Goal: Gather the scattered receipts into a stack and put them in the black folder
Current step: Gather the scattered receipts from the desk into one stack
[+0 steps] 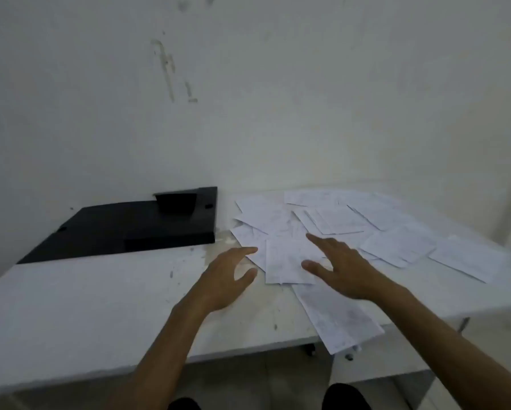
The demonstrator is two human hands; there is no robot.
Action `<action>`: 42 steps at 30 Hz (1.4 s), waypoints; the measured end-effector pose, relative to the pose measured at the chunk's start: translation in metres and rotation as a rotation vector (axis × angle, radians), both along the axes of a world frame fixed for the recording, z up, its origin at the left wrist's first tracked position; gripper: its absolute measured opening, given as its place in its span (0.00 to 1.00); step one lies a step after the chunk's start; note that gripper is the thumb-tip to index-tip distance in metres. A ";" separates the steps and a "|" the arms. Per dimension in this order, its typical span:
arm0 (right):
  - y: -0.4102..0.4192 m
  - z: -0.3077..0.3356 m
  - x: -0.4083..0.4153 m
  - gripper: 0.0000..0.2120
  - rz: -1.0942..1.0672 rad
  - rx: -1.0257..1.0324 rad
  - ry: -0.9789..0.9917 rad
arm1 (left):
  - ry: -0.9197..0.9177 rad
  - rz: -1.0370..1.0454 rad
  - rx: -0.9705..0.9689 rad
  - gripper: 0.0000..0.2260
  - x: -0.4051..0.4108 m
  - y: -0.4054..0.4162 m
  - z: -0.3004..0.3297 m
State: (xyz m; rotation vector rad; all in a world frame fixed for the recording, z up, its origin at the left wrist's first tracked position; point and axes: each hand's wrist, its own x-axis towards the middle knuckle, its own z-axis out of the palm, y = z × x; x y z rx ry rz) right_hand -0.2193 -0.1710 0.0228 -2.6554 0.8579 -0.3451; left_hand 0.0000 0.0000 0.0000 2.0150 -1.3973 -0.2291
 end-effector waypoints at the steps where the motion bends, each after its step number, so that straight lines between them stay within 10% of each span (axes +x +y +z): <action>1: 0.006 -0.008 -0.007 0.39 -0.006 0.008 0.036 | -0.009 0.014 0.056 0.23 -0.004 0.003 -0.007; 8: 0.017 -0.053 -0.033 0.60 -0.072 -0.058 0.140 | -0.191 0.083 0.227 0.29 -0.016 0.008 -0.041; 23: -0.015 -0.051 -0.029 0.47 -0.195 -0.001 0.057 | -0.163 0.130 0.220 0.35 -0.013 -0.061 -0.039; 31: -0.023 -0.060 -0.029 0.29 -0.215 0.069 -0.139 | -0.274 0.172 0.328 0.35 -0.011 -0.072 -0.042; 42: -0.044 -0.042 -0.009 0.31 -0.319 0.437 -0.633 | -0.280 0.187 0.323 0.35 -0.012 -0.073 -0.044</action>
